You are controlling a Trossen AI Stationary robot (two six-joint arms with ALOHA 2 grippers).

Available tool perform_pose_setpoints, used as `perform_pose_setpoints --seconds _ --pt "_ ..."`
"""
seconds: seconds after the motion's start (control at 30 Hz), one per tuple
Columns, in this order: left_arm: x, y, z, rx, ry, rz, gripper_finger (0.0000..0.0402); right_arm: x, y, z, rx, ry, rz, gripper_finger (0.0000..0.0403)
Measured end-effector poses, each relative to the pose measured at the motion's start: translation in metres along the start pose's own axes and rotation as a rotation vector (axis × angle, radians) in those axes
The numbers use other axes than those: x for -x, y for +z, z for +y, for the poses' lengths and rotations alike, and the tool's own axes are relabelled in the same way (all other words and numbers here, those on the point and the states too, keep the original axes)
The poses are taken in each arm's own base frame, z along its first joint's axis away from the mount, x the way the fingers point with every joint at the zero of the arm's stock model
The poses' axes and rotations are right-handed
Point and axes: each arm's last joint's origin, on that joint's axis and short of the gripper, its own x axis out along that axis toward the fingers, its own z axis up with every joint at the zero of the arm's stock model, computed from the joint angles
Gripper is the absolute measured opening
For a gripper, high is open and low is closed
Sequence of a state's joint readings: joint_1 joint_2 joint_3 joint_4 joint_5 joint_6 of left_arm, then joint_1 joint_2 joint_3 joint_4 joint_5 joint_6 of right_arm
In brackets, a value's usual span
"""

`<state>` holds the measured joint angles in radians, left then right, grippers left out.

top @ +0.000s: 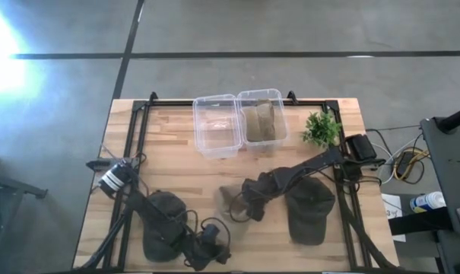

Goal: Pick and place caps into container
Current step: Put the brown cap into the right transparent container

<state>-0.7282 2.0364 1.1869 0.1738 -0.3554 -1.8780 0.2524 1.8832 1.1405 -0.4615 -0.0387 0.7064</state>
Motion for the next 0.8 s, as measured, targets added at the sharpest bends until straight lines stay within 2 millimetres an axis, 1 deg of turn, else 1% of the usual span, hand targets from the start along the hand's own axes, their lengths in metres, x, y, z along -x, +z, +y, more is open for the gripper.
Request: perform_pose_setpoints --seconds 0.13,0.27,0.33,0.43,0.5,0.57,0.67,0.8 --pt "0.003 0.006 0.000 0.024 -0.003 -0.156 0.0142 -0.002 -0.013 0.010 0.009 0.034 0.045 0.0121" --pt "0.020 0.017 -0.013 -0.015 0.050 -0.277 0.0142 -0.003 -0.023 0.020 0.028 0.046 0.059 0.0121" --pt "0.027 0.026 -0.014 -0.046 0.113 -0.328 0.0142 -0.002 -0.025 0.024 0.041 0.055 0.059 0.0121" --pt "0.030 0.043 -0.015 -0.057 0.175 -0.382 0.0142 -0.001 -0.026 0.029 0.048 0.071 0.050 0.0121" --pt "0.035 0.053 -0.023 -0.057 0.170 -0.407 0.0142 0.000 -0.025 0.032 0.045 0.083 0.043 0.0121" --pt "0.037 0.060 -0.031 -0.070 0.149 -0.420 0.0142 0.002 -0.024 0.034 0.040 0.093 0.035 0.0121" --pt "0.035 0.071 -0.033 -0.104 0.167 -0.440 0.0142 0.002 -0.021 0.037 0.040 0.118 0.010 0.0121" --pt "0.034 0.080 -0.037 -0.145 0.170 -0.457 0.0140 0.003 -0.019 0.039 0.022 0.131 -0.004 0.0121"
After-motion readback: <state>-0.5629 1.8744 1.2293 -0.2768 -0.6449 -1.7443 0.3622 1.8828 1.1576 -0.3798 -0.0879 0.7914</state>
